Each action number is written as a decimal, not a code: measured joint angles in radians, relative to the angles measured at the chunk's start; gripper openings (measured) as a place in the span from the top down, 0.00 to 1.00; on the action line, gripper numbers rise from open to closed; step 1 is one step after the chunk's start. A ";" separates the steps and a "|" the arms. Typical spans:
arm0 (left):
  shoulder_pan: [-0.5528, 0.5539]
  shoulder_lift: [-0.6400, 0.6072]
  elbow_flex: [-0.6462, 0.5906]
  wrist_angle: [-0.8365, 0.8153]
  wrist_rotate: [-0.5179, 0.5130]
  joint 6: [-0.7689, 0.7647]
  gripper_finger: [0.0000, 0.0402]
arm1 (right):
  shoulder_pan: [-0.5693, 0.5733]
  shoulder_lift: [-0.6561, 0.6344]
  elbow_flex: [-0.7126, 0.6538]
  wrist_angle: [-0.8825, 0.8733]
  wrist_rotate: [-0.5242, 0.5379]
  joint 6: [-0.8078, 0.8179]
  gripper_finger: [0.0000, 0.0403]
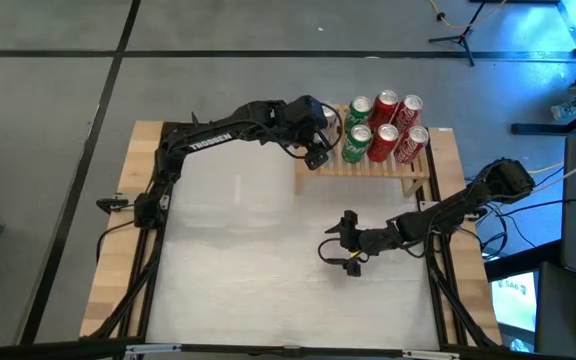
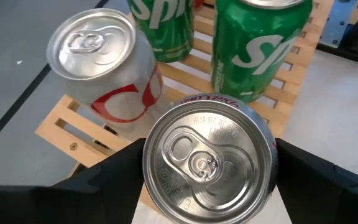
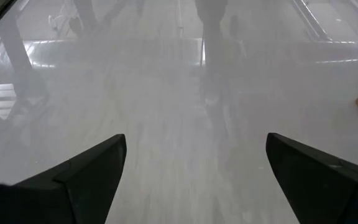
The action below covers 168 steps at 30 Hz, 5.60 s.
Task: Place canned beverage on shelf
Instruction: Put the silver soda can on the shelf aligned with the other silver soda can, then return to Home Position
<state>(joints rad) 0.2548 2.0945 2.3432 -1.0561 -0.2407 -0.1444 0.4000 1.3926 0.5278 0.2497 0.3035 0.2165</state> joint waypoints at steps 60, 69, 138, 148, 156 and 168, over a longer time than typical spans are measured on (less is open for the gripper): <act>-0.002 0.034 0.010 0.093 0.022 0.050 0.02 | 0.000 0.001 0.000 -0.023 0.002 0.019 0.05; -0.008 -0.044 0.013 0.095 0.022 0.054 0.01 | 0.000 0.001 0.000 -0.021 0.002 0.019 0.05; -0.606 -0.998 -2.061 1.353 -0.141 -0.133 0.53 | -0.198 -0.027 0.000 0.043 -0.227 -0.013 0.55; -0.581 -0.997 -2.061 1.353 -0.117 -0.077 0.90 | -0.200 -0.156 -0.081 0.068 -0.252 -0.075 0.86; -0.473 -1.020 -2.064 1.342 0.058 -0.021 0.99 | -0.198 -0.422 -0.251 0.116 -0.228 -0.064 0.93; -0.300 -1.415 -2.297 1.418 0.194 -0.018 1.00 | -0.205 -0.792 -0.438 0.117 -0.207 -0.059 0.94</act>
<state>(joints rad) -0.0448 0.6799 0.0457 0.3621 -0.0469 -0.1623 0.1953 0.6002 0.0897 0.3668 0.0970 0.1573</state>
